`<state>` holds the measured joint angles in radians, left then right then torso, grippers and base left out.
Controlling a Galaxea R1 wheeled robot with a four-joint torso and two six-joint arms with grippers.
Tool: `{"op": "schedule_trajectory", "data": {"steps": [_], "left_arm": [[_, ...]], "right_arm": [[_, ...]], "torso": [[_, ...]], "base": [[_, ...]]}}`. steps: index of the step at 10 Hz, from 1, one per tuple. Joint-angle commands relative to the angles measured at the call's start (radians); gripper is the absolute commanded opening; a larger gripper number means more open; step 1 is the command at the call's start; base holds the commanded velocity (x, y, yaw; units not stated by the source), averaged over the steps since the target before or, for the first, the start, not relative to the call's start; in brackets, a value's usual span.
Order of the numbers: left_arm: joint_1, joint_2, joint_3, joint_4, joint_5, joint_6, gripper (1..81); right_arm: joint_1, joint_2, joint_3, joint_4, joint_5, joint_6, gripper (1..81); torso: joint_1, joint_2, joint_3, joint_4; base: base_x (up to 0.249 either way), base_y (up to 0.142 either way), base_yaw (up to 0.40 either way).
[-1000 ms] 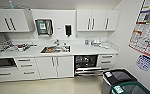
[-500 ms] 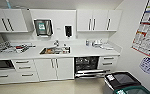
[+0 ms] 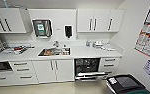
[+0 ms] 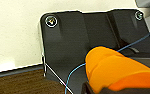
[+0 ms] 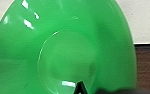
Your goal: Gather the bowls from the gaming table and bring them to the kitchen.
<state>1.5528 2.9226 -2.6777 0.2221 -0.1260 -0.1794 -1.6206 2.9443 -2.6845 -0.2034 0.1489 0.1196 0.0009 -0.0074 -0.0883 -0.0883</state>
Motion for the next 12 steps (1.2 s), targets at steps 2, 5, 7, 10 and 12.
{"op": "schedule_trajectory", "data": {"steps": [2, 5, 7, 10, 12], "left_arm": [[-0.029, -0.014, -0.002, -0.001, 0.051, 0.006, 1.0], [-0.029, -0.012, -0.002, -0.001, 0.051, 0.006, 1.0], [-0.029, -0.012, -0.002, -0.001, 0.051, 0.006, 1.0], [-0.029, -0.011, -0.002, -0.001, 0.051, 0.006, 1.0], [-0.029, -0.011, -0.002, -0.001, 0.051, 0.006, 1.0]], "right_arm": [[0.027, 0.002, 0.006, -0.017, -0.046, -0.005, 1.0], [0.026, 0.000, 0.006, -0.017, -0.046, -0.006, 1.0], [0.026, 0.000, 0.006, -0.017, -0.046, -0.011, 1.0], [0.026, 0.000, 0.006, -0.017, -0.046, -0.011, 1.0], [0.027, 0.000, 0.006, -0.017, -0.046, -0.011, 1.0]], "torso": [[0.000, 0.000, 0.000, 0.000], [0.000, 0.000, 0.000, 0.000], [0.000, 0.000, 0.000, 0.000], [0.000, 0.000, 0.000, 0.000], [0.000, 0.000, 0.000, 0.000]], "base": [[0.136, 0.000, 0.000], [0.135, 0.000, 0.000], [0.134, 0.000, 0.000], [0.134, 0.000, 0.000], [0.134, 0.000, 0.000]]}}
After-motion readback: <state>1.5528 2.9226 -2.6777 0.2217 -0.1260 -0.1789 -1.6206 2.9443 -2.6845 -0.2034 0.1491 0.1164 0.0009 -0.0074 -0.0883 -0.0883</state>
